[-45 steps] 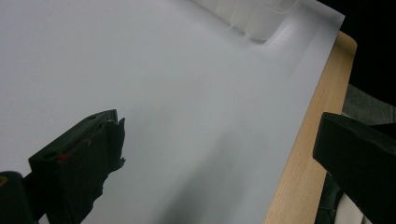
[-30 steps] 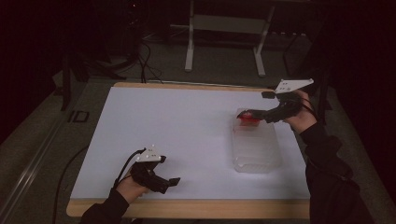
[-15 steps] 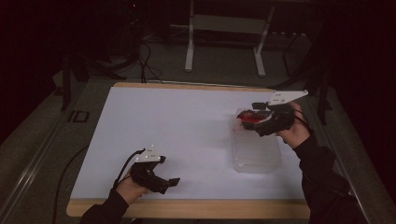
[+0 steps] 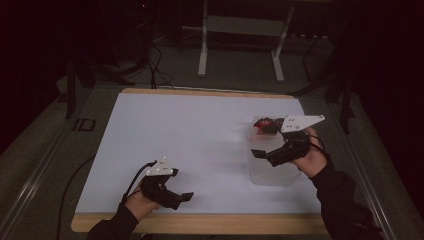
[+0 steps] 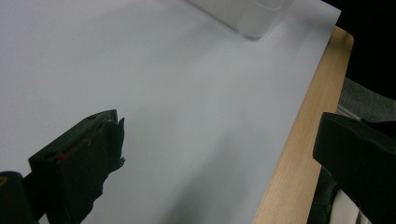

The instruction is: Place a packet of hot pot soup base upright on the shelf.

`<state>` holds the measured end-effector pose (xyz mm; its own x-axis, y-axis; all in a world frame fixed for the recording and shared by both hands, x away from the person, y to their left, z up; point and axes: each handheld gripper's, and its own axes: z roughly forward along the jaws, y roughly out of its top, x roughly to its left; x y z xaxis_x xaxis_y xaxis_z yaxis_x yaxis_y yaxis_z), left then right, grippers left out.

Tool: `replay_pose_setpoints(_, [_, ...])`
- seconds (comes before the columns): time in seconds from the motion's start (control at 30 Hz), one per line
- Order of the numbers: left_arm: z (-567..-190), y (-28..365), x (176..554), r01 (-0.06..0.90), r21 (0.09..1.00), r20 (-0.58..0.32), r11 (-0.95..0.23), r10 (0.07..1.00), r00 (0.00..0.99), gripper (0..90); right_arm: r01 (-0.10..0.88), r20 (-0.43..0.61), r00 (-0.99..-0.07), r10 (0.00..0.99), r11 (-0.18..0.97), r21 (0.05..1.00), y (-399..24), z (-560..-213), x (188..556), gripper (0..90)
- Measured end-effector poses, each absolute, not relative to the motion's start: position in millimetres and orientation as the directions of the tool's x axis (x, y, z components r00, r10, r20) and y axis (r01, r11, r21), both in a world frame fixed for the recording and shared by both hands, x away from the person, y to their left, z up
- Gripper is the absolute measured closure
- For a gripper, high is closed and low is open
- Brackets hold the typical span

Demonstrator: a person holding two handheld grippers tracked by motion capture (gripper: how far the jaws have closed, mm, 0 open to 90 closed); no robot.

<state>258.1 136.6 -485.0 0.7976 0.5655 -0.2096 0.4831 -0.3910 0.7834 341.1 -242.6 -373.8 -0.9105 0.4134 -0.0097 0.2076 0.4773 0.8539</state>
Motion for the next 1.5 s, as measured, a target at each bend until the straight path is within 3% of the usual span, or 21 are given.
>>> replay_pose_setpoints(0.6, [-484.7,135.8,255.9,0.478,0.787,-0.207,-0.391,0.562,0.801,1.1,0.243,0.048,-0.918,0.394,0.461,0.853,-227.4,-406.2,299.8,13.0])
replay_pose_setpoints(0.87, [-484.8,134.5,254.9,0.472,0.786,-0.200,-0.400,0.557,0.806,1.1,0.216,0.009,-0.922,0.388,0.495,0.842,-221.2,-421.2,282.1,12.7])
replay_pose_setpoints(1.5, [-484.9,133.8,253.3,0.469,0.786,-0.201,-0.402,0.551,0.810,1.1,0.226,0.025,-0.918,0.396,0.471,0.852,-233.1,-440.8,255.1,12.7])
